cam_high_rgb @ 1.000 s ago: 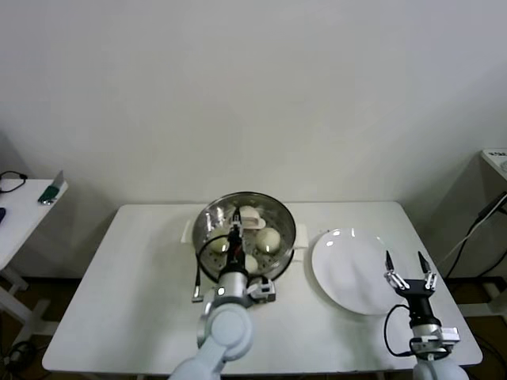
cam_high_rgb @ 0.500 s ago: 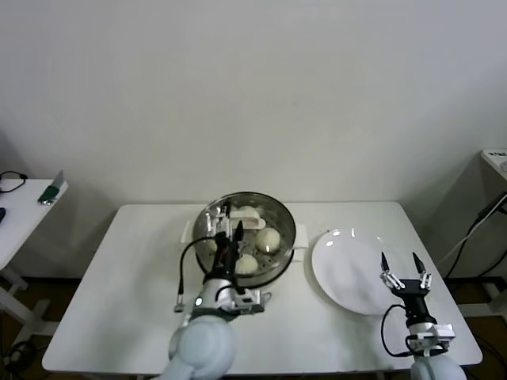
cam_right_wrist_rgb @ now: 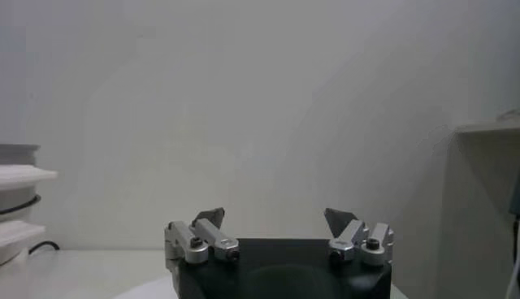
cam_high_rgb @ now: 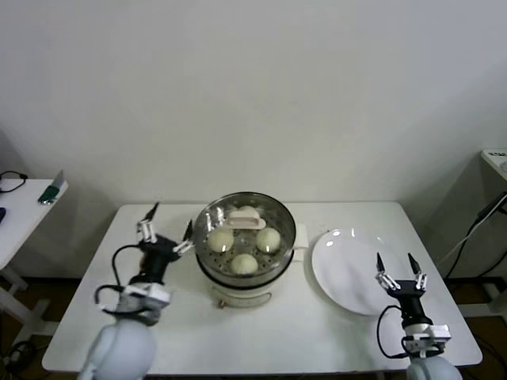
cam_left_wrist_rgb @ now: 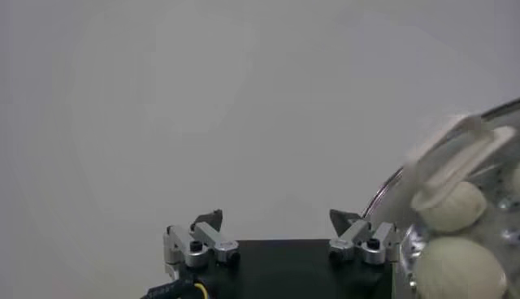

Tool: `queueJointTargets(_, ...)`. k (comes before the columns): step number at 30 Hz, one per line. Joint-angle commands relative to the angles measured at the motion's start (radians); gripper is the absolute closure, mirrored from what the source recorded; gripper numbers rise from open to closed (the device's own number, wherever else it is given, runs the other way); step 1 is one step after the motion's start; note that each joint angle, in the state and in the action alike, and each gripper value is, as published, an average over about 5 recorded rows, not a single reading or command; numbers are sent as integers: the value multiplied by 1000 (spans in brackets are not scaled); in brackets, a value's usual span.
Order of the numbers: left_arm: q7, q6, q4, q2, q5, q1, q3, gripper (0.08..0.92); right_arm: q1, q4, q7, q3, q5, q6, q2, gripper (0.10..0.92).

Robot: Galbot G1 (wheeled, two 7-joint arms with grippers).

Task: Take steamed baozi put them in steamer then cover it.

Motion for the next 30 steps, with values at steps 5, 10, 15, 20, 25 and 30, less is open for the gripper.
queueJointTargets(5,-11,-260,43,65,-686,195,-346,177,-12,-16,8,-24,-2,31,12,203)
queueJointTargets(10,-3,-389,149,49,-716,240,-290,177,-20,-18,8,-43,6,28,10,203)
queueJointTargets(15,-3,-480,284,23,-700,212,-238,177,-26,-20,10,-60,15,31,4,203)
queueJointTargets(20,-1,-528,378,7,-699,180,-207,177,-25,-23,9,-61,21,28,0,203)
queueJointTargets(25,2,-546,401,-5,-695,175,-187,177,-27,-24,9,-61,26,28,-2,203)
queueJointTargets(30,5,-550,396,-16,-690,176,-182,177,-28,-23,9,-64,31,28,-2,203)
